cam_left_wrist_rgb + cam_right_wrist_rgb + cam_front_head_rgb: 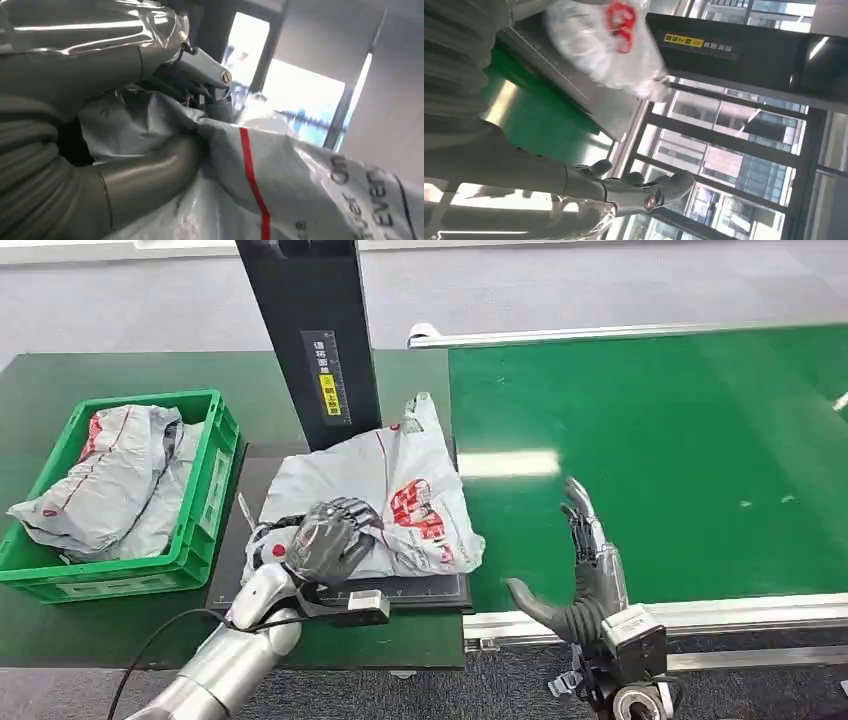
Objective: Moved the parcel from conveyor to table for the left to box.
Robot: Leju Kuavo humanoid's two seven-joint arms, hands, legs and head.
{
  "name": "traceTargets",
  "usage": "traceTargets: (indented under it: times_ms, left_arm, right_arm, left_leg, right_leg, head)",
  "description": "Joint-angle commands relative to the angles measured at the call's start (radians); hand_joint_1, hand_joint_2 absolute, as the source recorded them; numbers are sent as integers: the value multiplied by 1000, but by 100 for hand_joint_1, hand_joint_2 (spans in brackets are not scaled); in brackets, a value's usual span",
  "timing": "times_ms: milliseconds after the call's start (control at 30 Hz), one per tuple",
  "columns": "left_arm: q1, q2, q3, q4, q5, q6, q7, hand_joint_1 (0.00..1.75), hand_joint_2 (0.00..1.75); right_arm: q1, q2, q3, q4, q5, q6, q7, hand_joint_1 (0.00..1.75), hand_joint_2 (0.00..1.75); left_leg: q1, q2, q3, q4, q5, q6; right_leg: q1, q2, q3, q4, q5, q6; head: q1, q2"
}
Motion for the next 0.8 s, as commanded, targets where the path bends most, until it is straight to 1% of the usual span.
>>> traceTargets:
  times_ms: [33,133,167,200,233,267,300,333,633,667,700,733,800]
  left_arm:
    - [41,88,45,-289,-13,37,30,175,175]
    - [33,103,62,-297,-10,41,35,175,175]
    - [39,99,84,-316,-2,101,14,175,175]
    - [41,103,90,-331,-1,107,12,175,175]
    - [53,107,104,-383,-6,182,-11,175,175]
    - [85,83,167,-488,20,212,-80,175,175]
    - [106,92,178,-564,23,208,-76,175,175]
    - [109,100,175,-588,17,197,-57,175,175]
    - [107,107,155,-578,13,204,-38,175,175]
    - [131,55,241,-667,28,212,-128,175,175]
    - [144,51,270,-729,28,212,-128,175,175]
    - [155,61,300,-775,53,212,-128,175,175]
    - [152,64,383,-782,13,212,-124,175,175]
  right_arm:
    - [-20,1,-17,29,-15,-8,-14,0,175]
    - [-22,-1,-19,35,-20,-15,-15,0,175]
    - [-17,-4,-19,33,-24,-24,-15,0,175]
    - [-11,-6,-19,30,-25,-26,-15,0,175]
    - [-5,-6,-20,29,-27,-32,-15,0,175]
    - [3,-2,-24,26,-28,-41,-16,0,175]
    - [9,-1,-25,24,-29,-43,-14,0,175]
    - [11,-1,-25,24,-29,-44,-14,0,175]
    - [8,0,-25,24,-29,-46,-15,0,175]
    - [12,6,-31,22,-29,-52,-16,0,175]
    - [12,10,-36,21,-29,-54,-16,0,175]
    - [19,18,-47,12,-27,-64,-16,0,175]
    - [47,20,-59,-15,-25,-71,-16,0,175]
  left_leg:
    - [0,2,-1,0,0,0]
    - [1,3,-1,0,-1,0]
    - [0,2,-1,0,0,0]
    - [0,1,-2,0,0,0]
    - [1,2,-1,-1,0,0]
    - [1,1,-1,0,0,0]
    - [0,1,-1,0,0,0]
    - [1,2,-2,0,-1,0]
    - [1,1,-1,-1,0,0]
    - [0,1,-1,-1,0,0]
    - [0,1,-2,0,0,0]
    - [1,1,-2,-1,0,0]
    - [0,2,-3,0,-1,0]
  right_leg:
    - [0,2,-1,-1,0,0]
    - [1,3,-1,-1,1,-1]
    - [0,2,-2,0,1,-1]
    - [0,2,-1,0,0,0]
    - [1,2,-1,-1,1,-1]
    - [1,2,-1,-1,0,-1]
    - [1,1,-1,-1,0,-1]
    - [1,2,-1,-1,0,-1]
    - [1,1,-1,-2,0,-1]
    - [1,1,-1,-2,0,-1]
    - [0,1,-2,-1,0,-1]
    - [1,2,-1,-2,0,-1]
    - [1,2,-3,0,0,-1]
  head:
    - [0,0]
    - [0,0]
    - [0,0]
    - [0,0]
    - [0,0]
    - [0,0]
    - [0,0]
    - [0,0]
    - [0,0]
    - [0,0]
    - [0,0]
    - [0,0]
    - [0,0]
